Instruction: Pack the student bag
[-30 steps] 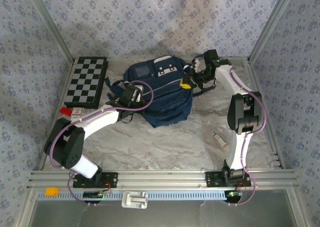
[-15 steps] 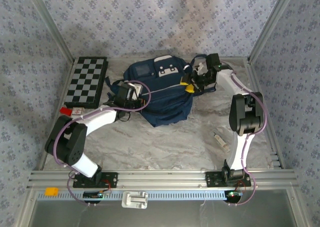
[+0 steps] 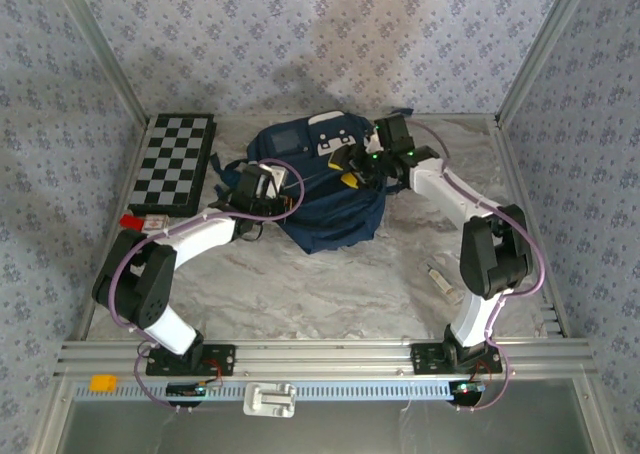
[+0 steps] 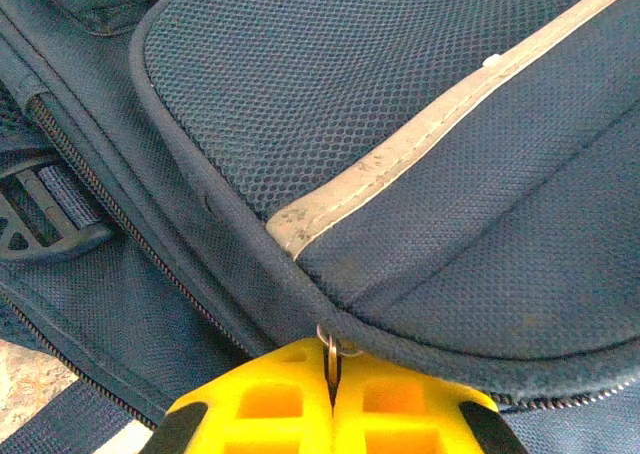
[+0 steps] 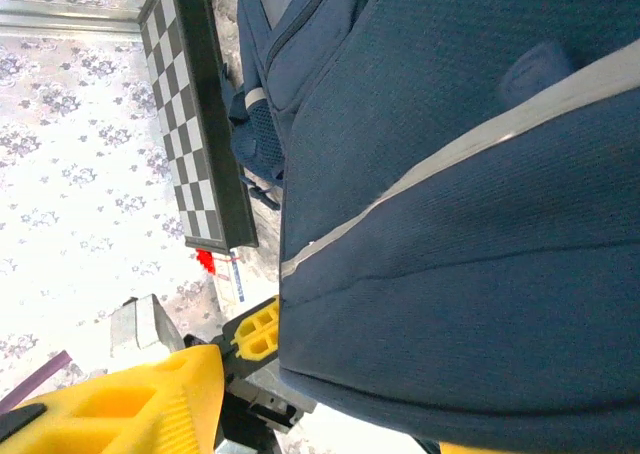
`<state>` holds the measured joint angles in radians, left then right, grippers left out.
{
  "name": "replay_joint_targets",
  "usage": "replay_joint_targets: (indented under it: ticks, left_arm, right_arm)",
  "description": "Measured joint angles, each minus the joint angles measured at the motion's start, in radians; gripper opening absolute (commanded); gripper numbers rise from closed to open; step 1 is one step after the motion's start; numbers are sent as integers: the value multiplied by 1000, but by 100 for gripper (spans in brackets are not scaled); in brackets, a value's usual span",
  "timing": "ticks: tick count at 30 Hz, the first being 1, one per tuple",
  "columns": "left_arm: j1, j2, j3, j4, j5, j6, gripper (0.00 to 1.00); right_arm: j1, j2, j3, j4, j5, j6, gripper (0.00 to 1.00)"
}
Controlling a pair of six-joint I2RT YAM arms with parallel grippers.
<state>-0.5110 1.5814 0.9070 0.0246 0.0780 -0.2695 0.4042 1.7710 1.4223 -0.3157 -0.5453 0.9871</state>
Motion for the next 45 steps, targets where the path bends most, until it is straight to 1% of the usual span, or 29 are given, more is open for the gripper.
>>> replay_joint_targets:
  ticks: [3,7,8,10,11,13,14,18,21,29,34,35,36,38,40,43,45]
  left_arm:
    - [-2,7,2,0,0,0,0]
    - [-2,10,3,0,0,0,0]
    - [-2,10,5,-1,0,0,0]
    - [-2,10,5,-1,0,5,0]
    - [-2,10,5,-1,-1,9,0]
    - [-3,10,5,-3,-8,17,0]
    - [-3,10,5,-3,-13,19,0]
    - [-6,-3,-3,-6,-42,26,0]
    - [14,-5,-3,-2,-37,26,0]
    - [79,6,2,45,81,58,0]
    - [103,30,5,59,122,79,0]
    - [106,30,5,60,127,79,0]
    - [108,30,5,61,134,79,5]
    - [111,30,5,61,143,76,18]
    - [120,27,5,42,123,54,33]
    - [147,5,2,-15,84,0,46]
    - [149,-39,-3,-60,67,-52,51]
  right_arm:
    - [44,6,-6,29,62,43,49]
    - [76,29,-8,47,130,74,36]
    - [76,32,-13,54,140,79,32]
    - [72,34,-19,52,157,77,15]
    - [71,36,-18,52,161,77,9]
    - [68,36,-19,49,165,77,2]
    - [66,36,-18,48,164,72,0]
    - [49,36,-18,27,136,50,0]
    - [27,36,-18,3,97,18,0]
    - [-16,35,-18,-41,4,-59,0]
    - [-23,35,-18,-42,-32,-72,0]
    - [-22,35,-18,-43,-36,-75,2]
    - [-22,35,-18,-45,-38,-79,7]
    - [-22,35,-18,-47,-39,-87,21]
    - [-24,31,-17,-69,-33,-110,34]
    - [-35,-8,-26,-128,14,-150,47]
    - [-43,-75,-61,-163,62,-179,55]
